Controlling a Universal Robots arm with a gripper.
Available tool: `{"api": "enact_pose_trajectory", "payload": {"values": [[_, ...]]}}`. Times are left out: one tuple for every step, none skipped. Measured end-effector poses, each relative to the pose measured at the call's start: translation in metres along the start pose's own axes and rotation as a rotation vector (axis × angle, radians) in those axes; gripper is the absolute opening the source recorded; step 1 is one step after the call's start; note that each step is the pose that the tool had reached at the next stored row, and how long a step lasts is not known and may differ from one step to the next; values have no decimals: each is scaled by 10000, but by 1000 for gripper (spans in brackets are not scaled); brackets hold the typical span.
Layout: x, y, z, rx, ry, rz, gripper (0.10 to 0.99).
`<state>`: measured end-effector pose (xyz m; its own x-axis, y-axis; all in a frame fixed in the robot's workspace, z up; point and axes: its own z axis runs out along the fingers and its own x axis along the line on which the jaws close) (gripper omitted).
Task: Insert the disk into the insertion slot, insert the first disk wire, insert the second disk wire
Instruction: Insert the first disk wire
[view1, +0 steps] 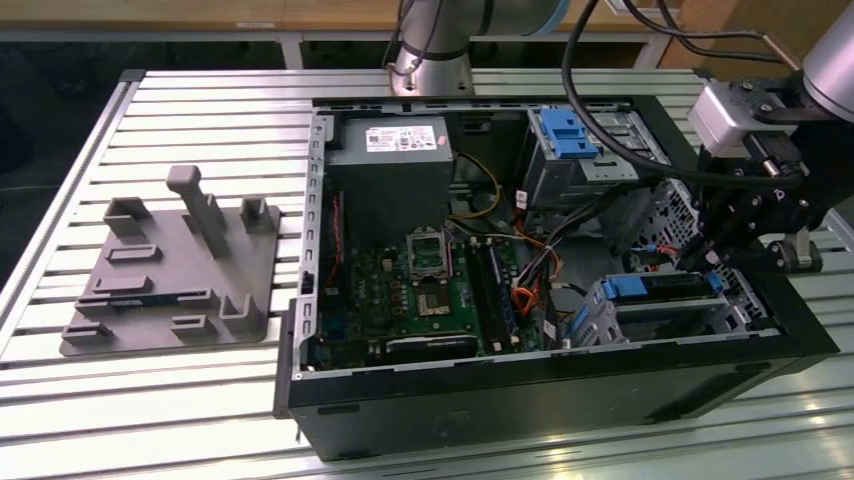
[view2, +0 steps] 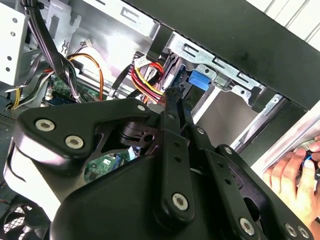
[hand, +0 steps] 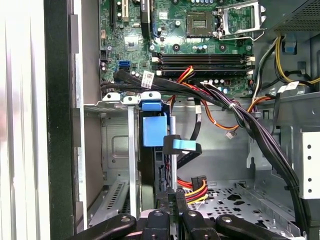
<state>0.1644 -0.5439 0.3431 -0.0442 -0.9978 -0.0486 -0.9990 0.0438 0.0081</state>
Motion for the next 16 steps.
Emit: {"api": "enact_pose_trajectory", "payload": {"values": [[1, 0, 2, 0, 0, -2, 165], [3, 0, 4, -1, 0, -3, 165], [4, 0, 5, -2, -1, -4, 165], [6, 0, 5, -3, 0, -5, 165], [7, 0, 5, -7, 5, -4, 165], [10, 0, 5, -14, 10, -4, 165], [11, 0, 5, -17, 13, -5, 165], [12, 0, 5, -19, 17, -5, 165], [13, 0, 5, -20, 22, -4, 165], [15, 0, 5, -22, 27, -4, 165], [17, -1, 5, -22, 31, -5, 165], [19, -1, 5, -24, 35, -5, 165], [19, -1, 5, -25, 39, -5, 165], [20, -1, 5, -25, 42, -5, 165], [20, -1, 5, -26, 44, -8, 165], [21, -1, 5, -26, 46, -15, 165]]}}
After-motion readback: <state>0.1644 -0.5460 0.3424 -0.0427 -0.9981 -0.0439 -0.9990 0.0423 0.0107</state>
